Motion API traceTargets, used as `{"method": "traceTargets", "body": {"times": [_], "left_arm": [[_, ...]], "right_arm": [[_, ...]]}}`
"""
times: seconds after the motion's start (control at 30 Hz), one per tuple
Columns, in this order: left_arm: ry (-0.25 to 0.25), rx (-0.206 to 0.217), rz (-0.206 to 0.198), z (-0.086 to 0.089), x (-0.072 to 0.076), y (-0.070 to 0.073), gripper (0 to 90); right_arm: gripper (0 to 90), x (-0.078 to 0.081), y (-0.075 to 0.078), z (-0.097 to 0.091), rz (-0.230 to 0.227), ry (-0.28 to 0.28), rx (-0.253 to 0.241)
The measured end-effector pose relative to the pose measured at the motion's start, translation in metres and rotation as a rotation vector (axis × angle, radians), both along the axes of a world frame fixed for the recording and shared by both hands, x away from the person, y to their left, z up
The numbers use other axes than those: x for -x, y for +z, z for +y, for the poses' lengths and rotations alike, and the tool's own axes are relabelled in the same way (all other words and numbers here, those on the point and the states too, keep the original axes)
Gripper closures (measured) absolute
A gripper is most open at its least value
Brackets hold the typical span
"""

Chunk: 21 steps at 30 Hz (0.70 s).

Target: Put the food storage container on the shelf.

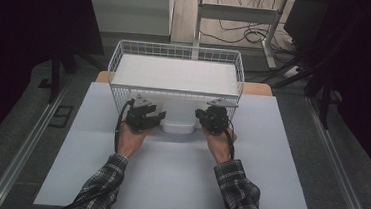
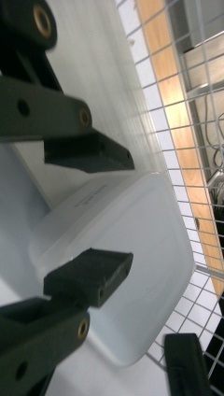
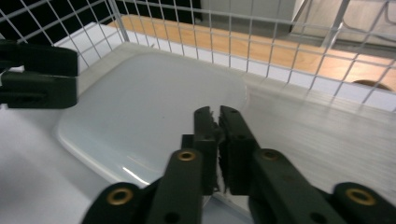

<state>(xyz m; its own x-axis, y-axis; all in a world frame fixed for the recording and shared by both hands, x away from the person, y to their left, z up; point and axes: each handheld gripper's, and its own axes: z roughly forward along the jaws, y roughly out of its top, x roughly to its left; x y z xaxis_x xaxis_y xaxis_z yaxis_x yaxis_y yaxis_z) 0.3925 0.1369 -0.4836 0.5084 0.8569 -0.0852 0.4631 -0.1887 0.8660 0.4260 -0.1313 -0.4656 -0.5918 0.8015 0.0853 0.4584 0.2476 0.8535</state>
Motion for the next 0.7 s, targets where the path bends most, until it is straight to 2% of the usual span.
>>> {"method": "traceTargets", "body": {"times": [0.03, 0.2, 0.3, 0.43, 0.6, 0.7], "left_arm": [[-0.005, -0.009, -0.005, 0.001, 0.004, 0.001, 44.0], [-0.044, 0.025, -0.017, 0.010, 0.028, 0.005, 29.5], [-0.055, 0.001, -0.038, 0.012, 0.041, 0.006, 21.4], [-0.067, -0.012, -0.038, 0.019, 0.060, 0.004, 16.1], [-0.069, 0.016, -0.012, 0.031, 0.084, -0.002, 10.9], [-0.067, 0.016, -0.007, 0.035, 0.097, -0.005, 8.5]], "right_arm": [[87.9, 0.002, 0.002, -0.001, -0.003, 0.003, -0.001], [88.6, 0.015, 0.008, -0.005, -0.005, 0.047, 0.009], [88.7, 0.025, 0.010, -0.007, -0.001, 0.080, 0.009], [88.9, 0.036, 0.011, -0.009, 0.001, 0.118, 0.007], [88.9, 0.047, 0.010, -0.009, 0.007, 0.151, 0.005], [88.9, 0.053, 0.009, -0.007, 0.007, 0.163, -0.002]]}}
